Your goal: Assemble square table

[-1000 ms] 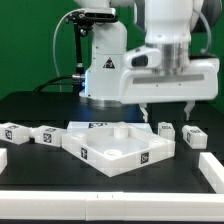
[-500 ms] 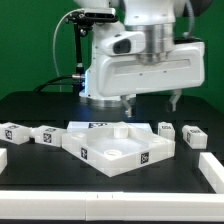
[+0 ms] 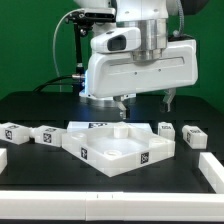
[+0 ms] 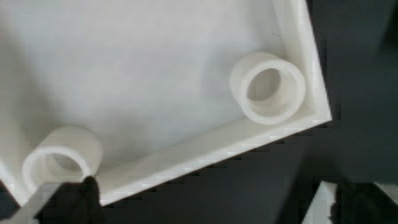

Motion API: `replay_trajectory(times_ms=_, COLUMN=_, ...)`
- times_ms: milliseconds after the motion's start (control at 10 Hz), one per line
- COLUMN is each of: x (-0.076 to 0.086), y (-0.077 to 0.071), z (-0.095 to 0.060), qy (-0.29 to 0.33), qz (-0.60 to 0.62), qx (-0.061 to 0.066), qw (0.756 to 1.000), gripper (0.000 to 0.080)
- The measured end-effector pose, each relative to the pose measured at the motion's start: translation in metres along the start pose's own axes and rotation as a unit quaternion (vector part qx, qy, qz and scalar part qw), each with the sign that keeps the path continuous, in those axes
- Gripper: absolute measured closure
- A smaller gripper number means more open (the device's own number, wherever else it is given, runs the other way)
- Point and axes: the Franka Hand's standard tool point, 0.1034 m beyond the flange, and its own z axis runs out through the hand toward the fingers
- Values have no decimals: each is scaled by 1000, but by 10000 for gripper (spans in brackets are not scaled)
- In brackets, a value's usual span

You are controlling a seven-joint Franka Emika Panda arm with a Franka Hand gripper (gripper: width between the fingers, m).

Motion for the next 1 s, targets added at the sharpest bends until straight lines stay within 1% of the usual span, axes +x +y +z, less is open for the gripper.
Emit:
replay_trajectory(times_ms=100, x=-5, y=4, z=11, qy=5, qz=-23, qx=-14, qw=1000, gripper=151)
replay_trajectory(times_ms=200, x=-11, y=21, z=19, qy=1, qz=-79, qx=-21, qw=997, gripper=151)
replay_trajectory(times_ms=300, x=-13, y=52, z=24, qy=-2, qz=-102, qx=-26, qw=994, gripper=151)
replay_trajectory(times_ms=400, x=-9, y=71, z=29, qy=-3, qz=-113, qx=-29, qw=993, gripper=151)
replay_trajectory(times_ms=500, x=-4, y=78, z=33, qy=-3, qz=-120, qx=-28, qw=992, gripper=151)
replay_trajectory(times_ms=900, x=-5, y=80, z=34, qy=-5, qz=-117, qx=-28, qw=993, gripper=151)
replay_trajectory(times_ms=1000, x=-6, y=90, z=36, qy=-7, qz=-129, qx=-28, qw=991, gripper=151)
